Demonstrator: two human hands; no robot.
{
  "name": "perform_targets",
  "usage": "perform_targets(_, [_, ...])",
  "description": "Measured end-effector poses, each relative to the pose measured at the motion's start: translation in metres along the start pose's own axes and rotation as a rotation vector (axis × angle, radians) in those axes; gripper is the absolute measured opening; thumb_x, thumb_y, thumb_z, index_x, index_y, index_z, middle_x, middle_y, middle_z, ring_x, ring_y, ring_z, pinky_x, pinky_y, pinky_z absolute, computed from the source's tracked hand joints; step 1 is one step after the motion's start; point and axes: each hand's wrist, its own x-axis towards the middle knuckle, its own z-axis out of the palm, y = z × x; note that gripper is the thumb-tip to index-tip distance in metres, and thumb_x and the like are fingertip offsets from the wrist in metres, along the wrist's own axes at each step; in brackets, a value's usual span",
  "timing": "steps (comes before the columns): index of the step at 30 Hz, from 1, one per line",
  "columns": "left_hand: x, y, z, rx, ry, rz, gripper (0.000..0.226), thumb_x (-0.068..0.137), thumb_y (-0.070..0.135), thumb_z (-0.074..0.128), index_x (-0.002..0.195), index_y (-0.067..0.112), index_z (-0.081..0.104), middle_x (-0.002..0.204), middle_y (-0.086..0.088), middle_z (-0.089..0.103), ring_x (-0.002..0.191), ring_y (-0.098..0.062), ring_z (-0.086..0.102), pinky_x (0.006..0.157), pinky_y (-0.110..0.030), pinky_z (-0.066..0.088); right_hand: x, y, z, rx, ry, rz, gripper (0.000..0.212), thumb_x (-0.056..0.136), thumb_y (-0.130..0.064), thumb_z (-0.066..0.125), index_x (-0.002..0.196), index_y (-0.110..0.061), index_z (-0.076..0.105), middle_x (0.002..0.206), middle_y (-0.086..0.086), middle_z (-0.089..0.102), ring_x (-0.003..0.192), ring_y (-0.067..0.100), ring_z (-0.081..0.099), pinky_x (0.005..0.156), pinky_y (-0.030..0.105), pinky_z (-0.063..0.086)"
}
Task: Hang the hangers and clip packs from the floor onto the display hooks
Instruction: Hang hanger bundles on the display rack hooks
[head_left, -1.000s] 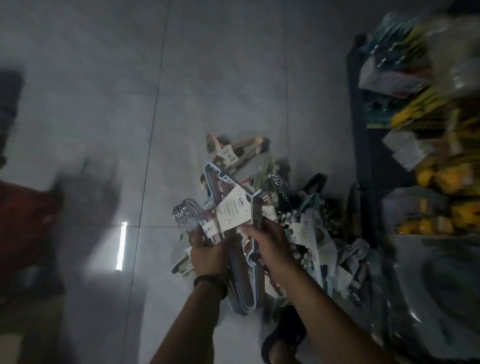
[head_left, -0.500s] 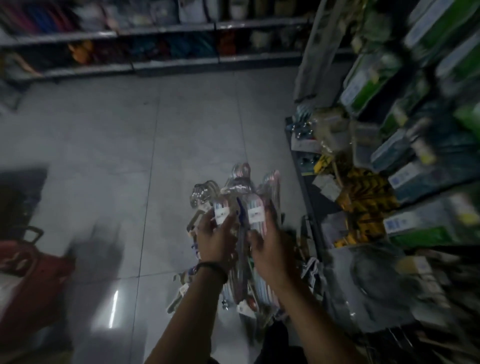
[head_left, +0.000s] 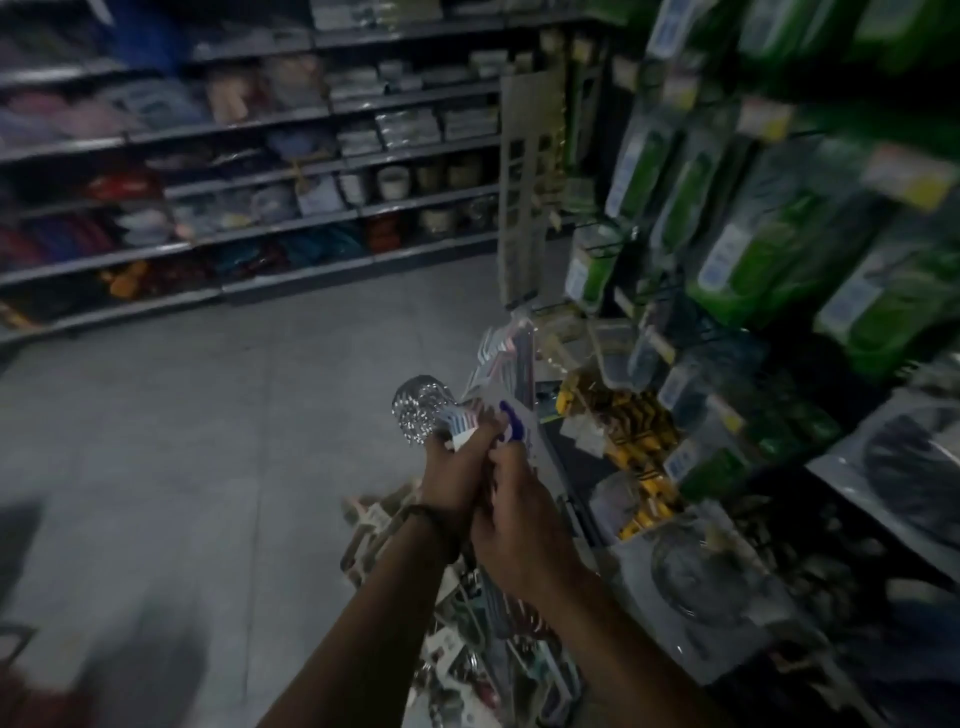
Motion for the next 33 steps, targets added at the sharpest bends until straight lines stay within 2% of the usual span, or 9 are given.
perform_targets(6, [-0.008, 0.008, 0.007, 0.233, -0.048, 0.080, 0.059, 0.060, 0.043, 0.090, 0.106, 0.018, 0.063, 0.098, -0.015, 0.079, 0.086, -0.030, 0.077, 0.082, -0.051, 0.064, -0.026, -0.020, -0.065, -0.193, 0.150, -0.029, 0.021, 0.097, -0.041, 0.061, 0.112, -0.028, 0.054, 0.099, -0.003, 0.063, 0.085, 0.013, 0.060, 0.069, 0.034, 0.051])
perform_targets(9, [-0.027, 0.015, 0.002, 0.462, -0.233, 0.222, 0.017, 0.086, 0.018, 0.082, 0.096, 0.015, 0.068, 0.080, 0.000, 0.077, 0.071, -0.014, 0.073, 0.063, -0.032, 0.060, -0.044, -0.030, -0.105, -0.477, 0.298, -0.010, 0.055, 0.086, -0.045, 0.074, 0.132, -0.029, 0.050, 0.119, 0.000, 0.051, 0.111, 0.022, 0.047, 0.088, 0.036, 0.046])
perform_targets(11, [-0.036, 0.019, 0.003, 0.527, -0.443, 0.252, 0.022, 0.088, -0.004, 0.077, 0.104, 0.012, 0.071, 0.086, 0.004, 0.078, 0.070, 0.000, 0.072, 0.058, -0.017, 0.054, -0.054, -0.039, -0.131, -0.638, 0.195, 0.071, 0.087, 0.080, -0.055, 0.080, 0.151, -0.029, 0.037, 0.143, 0.003, 0.037, 0.134, 0.028, 0.032, 0.110, 0.049, 0.038])
perform_targets(14, [-0.062, 0.027, 0.019, 0.636, -0.808, 0.313, 0.043, 0.081, 0.004, 0.088, 0.121, 0.012, 0.073, 0.116, -0.004, 0.079, 0.102, -0.012, 0.077, 0.086, -0.032, 0.061, -0.076, -0.047, -0.158, -0.718, -0.008, 0.236, 0.119, 0.069, -0.074, 0.080, 0.163, -0.026, 0.025, 0.163, 0.004, 0.022, 0.151, 0.027, 0.018, 0.123, 0.051, 0.025])
perform_targets(21, [-0.154, 0.038, 0.097, 1.187, -1.121, 0.736, 0.060, 0.051, 0.054, 0.089, 0.107, 0.043, 0.071, 0.103, 0.019, 0.078, 0.099, -0.006, 0.073, 0.093, -0.041, 0.060, -0.189, -0.090, -0.209, -0.589, 0.230, 0.460, 0.082, 0.058, -0.064, 0.091, 0.128, -0.030, 0.065, 0.116, -0.014, 0.068, 0.104, 0.011, 0.065, 0.081, 0.027, 0.048])
perform_targets(25, [-0.226, 0.034, 0.141, 1.285, -1.069, 1.050, 0.098, 0.048, 0.090, 0.077, 0.133, 0.046, 0.053, 0.119, 0.018, 0.072, 0.109, -0.009, 0.068, 0.097, -0.042, 0.058, -0.273, -0.084, -0.229, -0.110, 0.648, 0.580, 0.050, 0.058, -0.033, 0.100, 0.101, -0.021, 0.077, 0.091, -0.015, 0.076, 0.084, 0.004, 0.071, 0.071, 0.024, 0.054])
perform_targets(29, [-0.314, -0.002, 0.164, 1.001, -0.511, 1.690, 0.084, 0.067, 0.078, 0.077, 0.134, 0.033, 0.055, 0.142, -0.001, 0.051, 0.136, -0.032, 0.045, 0.111, -0.056, 0.036, -0.364, -0.076, -0.251, 0.325, 1.062, 0.553, 0.035, 0.068, -0.003, 0.094, 0.099, -0.008, 0.078, 0.090, 0.008, 0.081, 0.080, 0.027, 0.079, 0.070, 0.040, 0.063])
perform_targets(31, [-0.356, -0.038, 0.176, 0.629, -0.496, 1.641, 0.078, 0.068, 0.061, 0.088, 0.125, 0.017, 0.059, 0.133, -0.010, 0.051, 0.126, -0.033, 0.048, 0.105, -0.049, 0.039, -0.406, -0.078, -0.268, 0.451, 1.183, 0.535, 0.030, 0.073, 0.000, 0.089, 0.100, -0.001, 0.076, 0.089, 0.015, 0.080, 0.076, 0.030, 0.077, 0.063, 0.035, 0.060])
perform_targets(33, [-0.388, -0.081, 0.203, 0.421, -0.574, 1.295, 0.078, 0.066, 0.057, 0.093, 0.116, 0.009, 0.058, 0.119, -0.006, 0.051, 0.108, -0.020, 0.050, 0.094, -0.030, 0.040, -0.448, -0.080, -0.288, 0.536, 1.258, 0.522, 0.027, 0.076, 0.001, 0.085, 0.101, 0.001, 0.075, 0.090, 0.018, 0.079, 0.076, 0.030, 0.076, 0.060, 0.032, 0.059])
